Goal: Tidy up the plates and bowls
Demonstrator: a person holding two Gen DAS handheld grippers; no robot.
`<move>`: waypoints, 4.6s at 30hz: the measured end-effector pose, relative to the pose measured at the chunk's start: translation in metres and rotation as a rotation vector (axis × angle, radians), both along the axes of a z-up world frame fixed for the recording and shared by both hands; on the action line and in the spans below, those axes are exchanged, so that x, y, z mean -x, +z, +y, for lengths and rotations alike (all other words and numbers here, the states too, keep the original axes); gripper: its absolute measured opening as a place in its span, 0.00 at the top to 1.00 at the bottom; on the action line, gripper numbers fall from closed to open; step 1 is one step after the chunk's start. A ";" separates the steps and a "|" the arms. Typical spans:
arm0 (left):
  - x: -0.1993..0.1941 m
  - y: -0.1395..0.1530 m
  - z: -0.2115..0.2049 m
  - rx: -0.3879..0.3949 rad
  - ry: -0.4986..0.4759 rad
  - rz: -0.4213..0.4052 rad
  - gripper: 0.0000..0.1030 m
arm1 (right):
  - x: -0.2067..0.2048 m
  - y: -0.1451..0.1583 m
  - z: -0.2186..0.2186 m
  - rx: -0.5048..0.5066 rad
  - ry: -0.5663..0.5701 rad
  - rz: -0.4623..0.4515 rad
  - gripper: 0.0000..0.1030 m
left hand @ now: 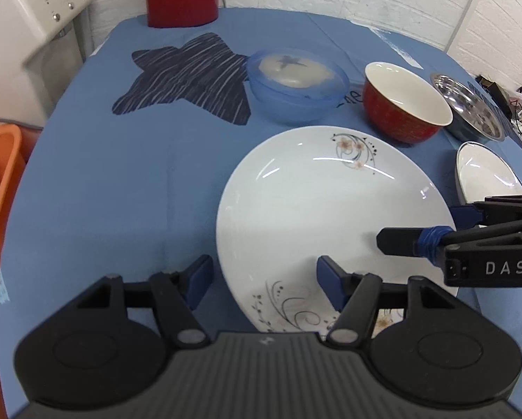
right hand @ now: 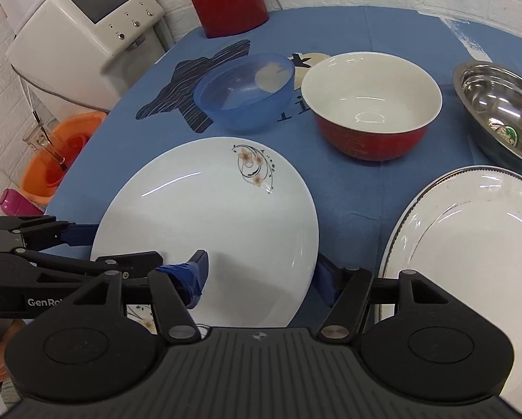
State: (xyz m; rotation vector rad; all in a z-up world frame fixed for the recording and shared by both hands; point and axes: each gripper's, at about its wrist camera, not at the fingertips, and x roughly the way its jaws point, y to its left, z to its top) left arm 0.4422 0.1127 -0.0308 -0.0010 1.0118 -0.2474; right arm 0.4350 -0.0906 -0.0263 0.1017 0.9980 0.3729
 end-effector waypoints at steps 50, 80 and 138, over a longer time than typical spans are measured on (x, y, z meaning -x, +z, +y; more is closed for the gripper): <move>0.120 0.061 0.041 0.035 0.098 -0.106 0.85 | 0.102 0.043 0.026 -0.076 0.003 -0.117 0.65; 0.214 0.027 0.082 0.122 0.067 -0.099 0.56 | 0.177 0.018 0.050 -0.034 0.028 -0.099 0.60; -0.001 0.001 -0.181 0.111 -0.116 0.073 0.83 | 0.040 -0.009 -0.166 0.128 -0.280 -0.058 0.75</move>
